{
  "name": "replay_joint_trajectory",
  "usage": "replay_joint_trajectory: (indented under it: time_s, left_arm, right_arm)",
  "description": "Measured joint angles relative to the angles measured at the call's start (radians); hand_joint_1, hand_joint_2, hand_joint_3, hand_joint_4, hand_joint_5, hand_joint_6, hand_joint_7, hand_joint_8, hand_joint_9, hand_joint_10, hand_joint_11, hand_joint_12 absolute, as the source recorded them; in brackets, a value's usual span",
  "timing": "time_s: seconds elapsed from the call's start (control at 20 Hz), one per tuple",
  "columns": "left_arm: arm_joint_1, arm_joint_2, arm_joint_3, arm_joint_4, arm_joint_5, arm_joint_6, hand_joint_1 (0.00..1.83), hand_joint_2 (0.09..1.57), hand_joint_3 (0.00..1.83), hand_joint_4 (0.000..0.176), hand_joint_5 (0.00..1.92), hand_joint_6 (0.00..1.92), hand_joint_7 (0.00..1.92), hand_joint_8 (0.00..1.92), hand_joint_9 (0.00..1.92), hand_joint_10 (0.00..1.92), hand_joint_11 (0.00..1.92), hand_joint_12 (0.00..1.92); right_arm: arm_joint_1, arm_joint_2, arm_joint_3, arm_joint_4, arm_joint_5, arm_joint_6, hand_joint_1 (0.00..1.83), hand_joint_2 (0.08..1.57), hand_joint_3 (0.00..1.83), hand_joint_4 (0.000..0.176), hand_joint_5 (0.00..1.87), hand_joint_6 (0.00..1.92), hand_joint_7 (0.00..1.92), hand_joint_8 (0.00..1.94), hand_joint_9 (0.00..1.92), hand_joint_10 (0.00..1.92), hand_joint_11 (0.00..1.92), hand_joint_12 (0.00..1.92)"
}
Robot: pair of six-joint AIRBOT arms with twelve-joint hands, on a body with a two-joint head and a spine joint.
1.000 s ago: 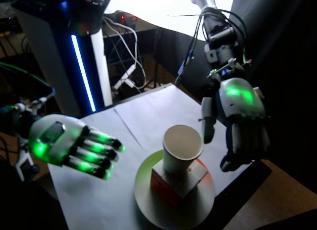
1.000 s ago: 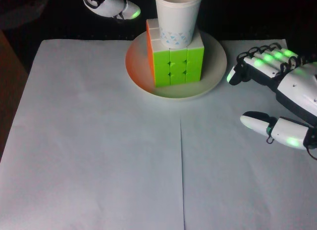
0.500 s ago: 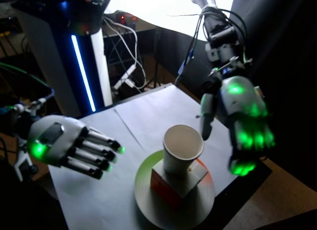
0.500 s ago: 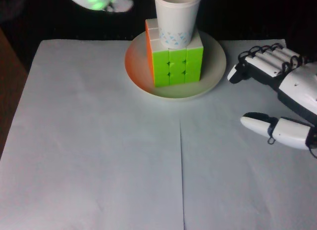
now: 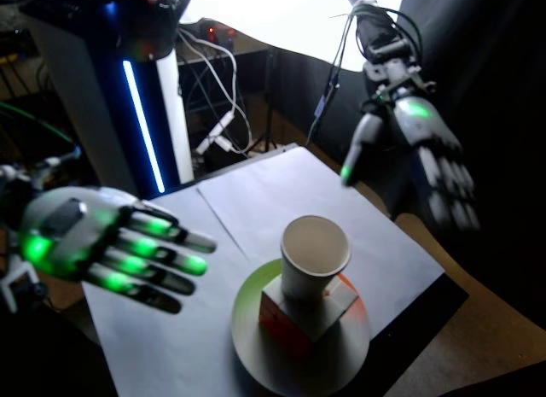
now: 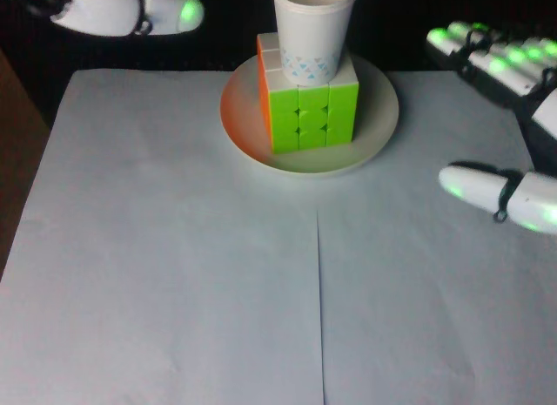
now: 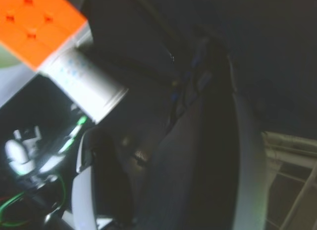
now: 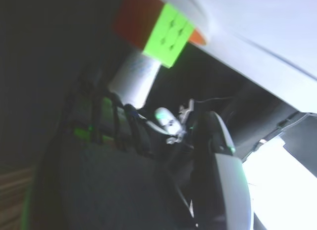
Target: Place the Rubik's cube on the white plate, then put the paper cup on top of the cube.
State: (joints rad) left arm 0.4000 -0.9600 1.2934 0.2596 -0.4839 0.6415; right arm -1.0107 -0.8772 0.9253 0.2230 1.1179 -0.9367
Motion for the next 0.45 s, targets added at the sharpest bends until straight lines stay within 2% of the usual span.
replay_joint_trajectory:
  time_s: [0.1, 0.15, 0.2, 0.3, 0.35, 0.45]
  left_arm:
    - [0.044, 0.039, -0.038, -0.037, -0.077, 0.019, 0.46, 1.13, 0.01, 0.150, 0.00, 0.00, 0.00, 0.00, 0.00, 0.00, 0.00, 0.00]
    - [0.068, 0.058, -0.056, -0.063, -0.117, 0.029, 0.50, 1.14, 0.01, 0.141, 0.00, 0.00, 0.00, 0.00, 0.00, 0.00, 0.00, 0.00]
    - [0.092, 0.080, -0.079, -0.090, -0.159, 0.044, 0.51, 1.12, 0.00, 0.173, 0.00, 0.00, 0.00, 0.00, 0.00, 0.00, 0.00, 0.00]
    - [0.131, 0.117, -0.121, -0.124, -0.240, 0.079, 0.46, 1.15, 0.01, 0.176, 0.00, 0.00, 0.00, 0.00, 0.00, 0.00, 0.00, 0.00]
    - [0.156, 0.134, -0.143, -0.137, -0.281, 0.097, 0.48, 1.15, 0.01, 0.176, 0.00, 0.00, 0.00, 0.00, 0.00, 0.00, 0.00, 0.00]
    - [0.199, 0.161, -0.183, -0.154, -0.358, 0.122, 0.47, 1.12, 0.00, 0.176, 0.00, 0.00, 0.00, 0.00, 0.00, 0.00, 0.00, 0.00]
  right_arm:
    - [0.000, 0.020, -0.008, -0.007, 0.030, 0.000, 0.26, 1.30, 0.00, 0.000, 0.00, 0.00, 0.00, 0.00, 0.00, 0.00, 0.00, 0.27]
    - [0.000, 0.029, -0.015, -0.003, 0.048, -0.001, 0.28, 1.28, 0.00, 0.038, 0.00, 0.00, 0.00, 0.00, 0.00, 0.00, 0.00, 0.18]
    - [0.000, 0.041, -0.021, -0.003, 0.064, -0.004, 0.36, 1.28, 0.00, 0.049, 0.00, 0.00, 0.00, 0.00, 0.00, 0.00, 0.00, 0.12]
    - [0.000, 0.069, -0.041, 0.001, 0.090, -0.032, 0.33, 1.30, 0.00, 0.019, 0.00, 0.00, 0.00, 0.00, 0.00, 0.00, 0.00, 0.00]
    - [0.000, 0.082, -0.045, -0.007, 0.107, -0.033, 0.30, 1.29, 0.00, 0.012, 0.00, 0.00, 0.00, 0.00, 0.00, 0.00, 0.01, 0.01]
    - [0.000, 0.098, -0.048, -0.006, 0.130, -0.034, 0.39, 1.26, 0.00, 0.032, 0.00, 0.00, 0.00, 0.00, 0.00, 0.00, 0.00, 0.00]
